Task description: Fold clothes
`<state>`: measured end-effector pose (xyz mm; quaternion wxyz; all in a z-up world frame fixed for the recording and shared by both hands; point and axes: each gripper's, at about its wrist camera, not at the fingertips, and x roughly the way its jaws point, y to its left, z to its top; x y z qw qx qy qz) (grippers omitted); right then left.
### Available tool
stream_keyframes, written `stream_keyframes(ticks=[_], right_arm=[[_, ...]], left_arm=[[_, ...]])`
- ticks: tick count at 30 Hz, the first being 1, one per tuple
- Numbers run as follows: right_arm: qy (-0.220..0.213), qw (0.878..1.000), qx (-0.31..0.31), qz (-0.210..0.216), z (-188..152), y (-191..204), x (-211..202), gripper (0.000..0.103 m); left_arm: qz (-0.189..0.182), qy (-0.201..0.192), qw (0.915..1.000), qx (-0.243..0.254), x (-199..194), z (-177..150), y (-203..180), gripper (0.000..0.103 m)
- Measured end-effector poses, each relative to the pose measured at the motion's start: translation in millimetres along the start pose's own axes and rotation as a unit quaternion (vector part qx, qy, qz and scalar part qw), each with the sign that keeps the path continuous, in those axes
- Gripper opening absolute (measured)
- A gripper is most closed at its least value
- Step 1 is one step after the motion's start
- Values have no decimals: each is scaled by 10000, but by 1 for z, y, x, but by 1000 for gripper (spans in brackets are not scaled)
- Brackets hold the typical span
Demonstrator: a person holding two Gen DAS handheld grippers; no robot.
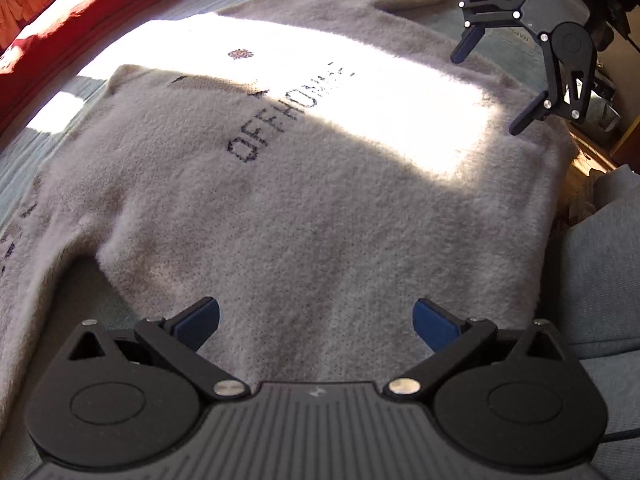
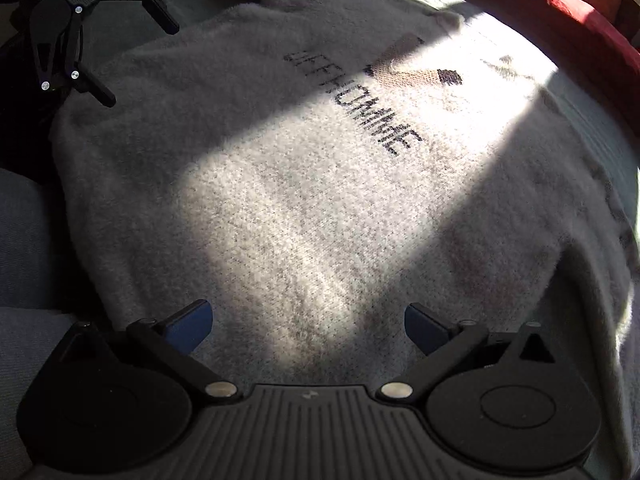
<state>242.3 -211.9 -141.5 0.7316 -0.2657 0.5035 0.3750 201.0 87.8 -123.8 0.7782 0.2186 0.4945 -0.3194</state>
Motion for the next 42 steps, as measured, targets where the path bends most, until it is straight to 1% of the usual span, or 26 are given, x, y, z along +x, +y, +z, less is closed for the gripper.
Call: stream_keyframes(ticks=[1, 2, 4, 6, 8, 10, 11, 13, 15, 17, 19, 20, 22, 24, 26, 29, 36, 39, 42], right_arm=[[-18, 10000, 59, 35, 7, -2, 4, 103], [51, 9999, 71, 78, 8, -3, 8, 103], [222, 9996, 83, 130, 7, -5, 16, 103], [278, 9994, 167, 134, 0, -7, 16, 103], [323, 9990, 282, 103, -2, -9, 14, 103], [332, 9988, 364, 33, -1, -11, 11, 103], [336, 9986, 406, -2, 0, -12, 10, 103], [200, 9985, 516, -31, 9, -17, 8, 103], [37, 9983, 588, -33, 21, -23, 8, 103], [-108, 9981, 595, -107, 35, -28, 11, 103], [-175, 9981, 573, -142, 49, -35, 17, 103], [-200, 9981, 560, -176, 55, -38, 20, 103], [-161, 9981, 588, -77, 64, -45, 26, 103], [20, 9973, 725, -57, 65, -52, 34, 103], [180, 9957, 911, 50, 59, -58, 42, 103], [139, 9951, 979, 91, 55, -60, 45, 103], [435, 9936, 1042, -33, 65, -57, 55, 103], [408, 9939, 1028, -10, 64, -58, 55, 103], [322, 9943, 1013, -13, 60, -56, 53, 103]], left_arm=[[-7, 55, 10000, -8, 6, -1, 1, 102], [-21, 166, 9999, -43, 12, -4, 2, 102], [-99, 316, 9991, -274, 16, -14, 6, 102], [-135, 316, 9983, -481, 11, -24, 7, 102], [-75, 390, 9974, -598, 3, -29, 7, 102], [23, 372, 9970, -676, -1, -24, 11, 102], [148, 211, 9968, -755, -5, -18, 17, 102], [351, -87, 9951, -919, -8, -6, 30, 102], [502, -456, 9901, -1227, -5, 13, 54, 102], [659, -741, 9848, -1426, 5, 28, 71, 102], [725, -883, 9820, -1504, 19, 42, 83, 102], [701, -922, 9800, -1620, 28, 47, 89, 102], [552, -815, 9775, -1864, 41, 46, 96, 102], [465, -572, 9759, -2052, 51, 38, 97, 102], [453, -623, 9754, -2066, 49, 27, 92, 102], [402, -597, 9742, -2138, 44, 19, 89, 102], [352, -508, 9658, -2517, 50, 21, 98, 102], [392, -424, 9643, -2584, 51, 24, 98, 102], [394, -228, 9628, -2664, 46, 33, 101, 102]])
